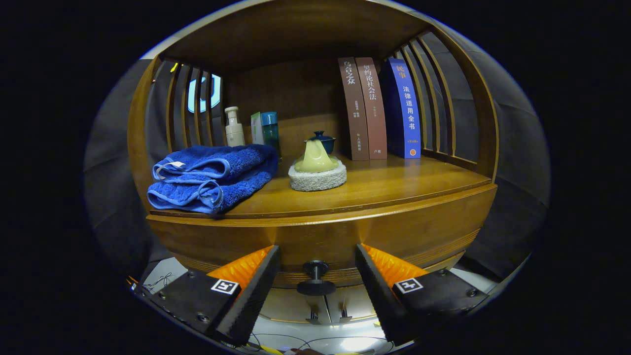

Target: Pull open the drawer, take out the items inside it, and place them on the countertop above the cabinet.

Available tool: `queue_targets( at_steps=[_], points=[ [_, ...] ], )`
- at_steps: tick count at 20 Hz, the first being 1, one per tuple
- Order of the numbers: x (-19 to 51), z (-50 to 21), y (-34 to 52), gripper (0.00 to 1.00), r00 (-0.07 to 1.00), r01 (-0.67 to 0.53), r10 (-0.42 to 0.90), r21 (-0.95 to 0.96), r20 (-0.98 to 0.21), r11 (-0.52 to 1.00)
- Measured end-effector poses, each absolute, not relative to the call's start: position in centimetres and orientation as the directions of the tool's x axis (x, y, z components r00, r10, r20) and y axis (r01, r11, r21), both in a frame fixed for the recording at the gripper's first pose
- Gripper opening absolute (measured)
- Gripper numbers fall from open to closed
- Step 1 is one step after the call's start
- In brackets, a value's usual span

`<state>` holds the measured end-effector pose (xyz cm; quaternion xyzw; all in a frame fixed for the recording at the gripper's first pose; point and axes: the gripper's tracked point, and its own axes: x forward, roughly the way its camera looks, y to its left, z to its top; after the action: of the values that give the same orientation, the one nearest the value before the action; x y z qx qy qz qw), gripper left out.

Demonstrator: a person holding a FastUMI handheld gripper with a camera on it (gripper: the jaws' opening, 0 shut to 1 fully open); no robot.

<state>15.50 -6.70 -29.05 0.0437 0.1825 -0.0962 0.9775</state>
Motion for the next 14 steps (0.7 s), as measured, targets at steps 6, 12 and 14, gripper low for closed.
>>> queue_targets(
  at_steps=[6, 12, 14],
  points=[
    [14.3, -26.8, -7.2, 1.00, 0.923, 0.209, -0.182, 0.044, -0.340, 0.977],
    [12.1, -16.2, -5.9, 1.00, 0.969, 0.161, -0.154, 0.023, -0.193, 0.987],
    [11.2, -11.6, -5.2, 1.00, 0.982, 0.141, -0.140, 0.001, -0.125, 0.990]
  ],
)
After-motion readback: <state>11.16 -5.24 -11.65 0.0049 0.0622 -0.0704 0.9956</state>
